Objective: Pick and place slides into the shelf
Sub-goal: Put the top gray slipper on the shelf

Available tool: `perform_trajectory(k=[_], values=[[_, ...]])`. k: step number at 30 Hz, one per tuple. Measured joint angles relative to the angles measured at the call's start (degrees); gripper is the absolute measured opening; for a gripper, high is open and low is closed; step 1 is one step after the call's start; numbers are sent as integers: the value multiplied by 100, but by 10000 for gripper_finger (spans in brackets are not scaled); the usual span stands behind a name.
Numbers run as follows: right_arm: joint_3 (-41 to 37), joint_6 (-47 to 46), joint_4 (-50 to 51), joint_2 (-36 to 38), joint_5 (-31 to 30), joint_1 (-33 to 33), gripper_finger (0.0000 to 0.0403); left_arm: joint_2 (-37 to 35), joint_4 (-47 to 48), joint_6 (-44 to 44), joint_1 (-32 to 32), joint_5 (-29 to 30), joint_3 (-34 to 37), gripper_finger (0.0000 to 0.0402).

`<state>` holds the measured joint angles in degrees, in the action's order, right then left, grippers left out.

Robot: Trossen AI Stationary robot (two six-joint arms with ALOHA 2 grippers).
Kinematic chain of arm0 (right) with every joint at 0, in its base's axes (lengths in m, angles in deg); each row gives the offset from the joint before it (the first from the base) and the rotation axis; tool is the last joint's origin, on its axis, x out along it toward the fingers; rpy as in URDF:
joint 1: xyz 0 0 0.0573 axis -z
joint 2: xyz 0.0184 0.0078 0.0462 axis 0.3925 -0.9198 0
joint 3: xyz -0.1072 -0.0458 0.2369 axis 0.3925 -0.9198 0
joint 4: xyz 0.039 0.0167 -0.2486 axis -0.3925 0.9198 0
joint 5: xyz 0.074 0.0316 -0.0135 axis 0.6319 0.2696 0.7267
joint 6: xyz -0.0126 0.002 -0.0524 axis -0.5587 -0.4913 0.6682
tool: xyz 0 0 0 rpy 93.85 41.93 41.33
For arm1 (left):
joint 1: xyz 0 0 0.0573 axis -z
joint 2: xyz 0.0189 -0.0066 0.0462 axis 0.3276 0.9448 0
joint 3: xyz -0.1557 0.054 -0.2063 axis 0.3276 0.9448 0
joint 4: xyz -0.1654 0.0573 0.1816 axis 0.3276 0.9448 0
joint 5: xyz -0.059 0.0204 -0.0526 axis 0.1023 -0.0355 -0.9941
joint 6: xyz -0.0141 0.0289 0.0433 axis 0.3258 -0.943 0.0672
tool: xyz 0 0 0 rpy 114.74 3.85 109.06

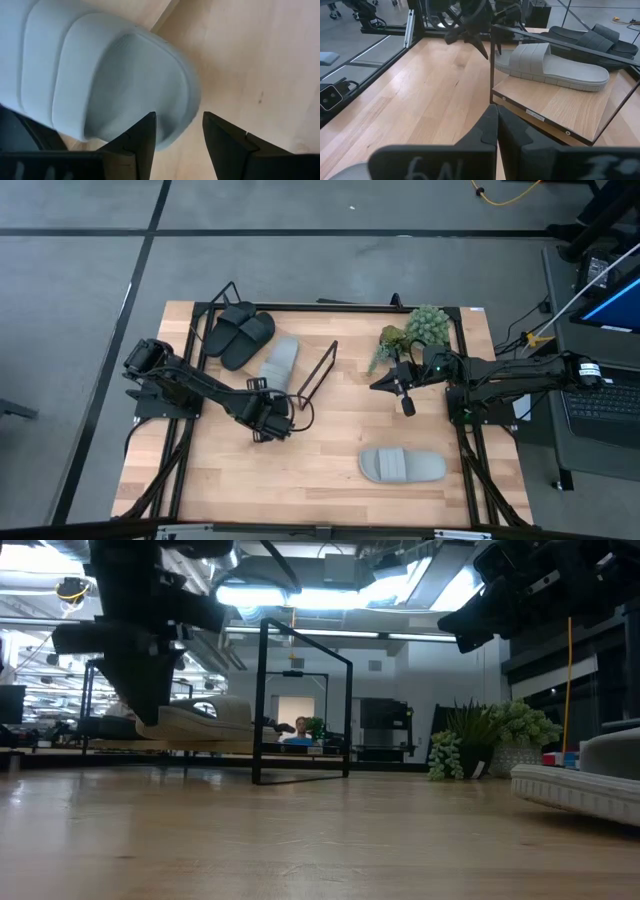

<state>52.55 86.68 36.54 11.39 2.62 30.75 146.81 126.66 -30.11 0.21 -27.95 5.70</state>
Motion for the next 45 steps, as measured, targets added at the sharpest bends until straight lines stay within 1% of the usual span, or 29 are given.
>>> perform_trajectory(k=[7, 17, 19, 21, 27, 28, 37, 41, 45], values=[[0, -1, 13, -6, 0, 0, 6, 356, -8, -542, -84, -76, 2, 153], [0, 0, 31, -9, 0, 0, 6, 391, 26, -536, -83, 125, 2, 152], [0, 0, 31, -9, 0, 2, 6, 391, 25, -539, -83, 129, 2, 143], [0, 0, 31, -11, 0, 2, 6, 391, 23, -540, -78, 173, 2, 125], [0, 0, 31, -11, -1, 1, 6, 391, 20, -538, -78, 240, -2, 30], [0, 0, 31, -11, 0, 2, 6, 391, 17, -536, -78, 241, -2, 21], [0, 0, 31, -11, 0, 2, 6, 391, 100, -506, 17, 281, -7, 18], [0, 0, 31, -11, -2, 1, 6, 391, 421, -495, 30, 314, -137, 17], [0, 0, 31, -11, 0, 0, 6, 391, 853, -481, 57, 447, -489, 17]])
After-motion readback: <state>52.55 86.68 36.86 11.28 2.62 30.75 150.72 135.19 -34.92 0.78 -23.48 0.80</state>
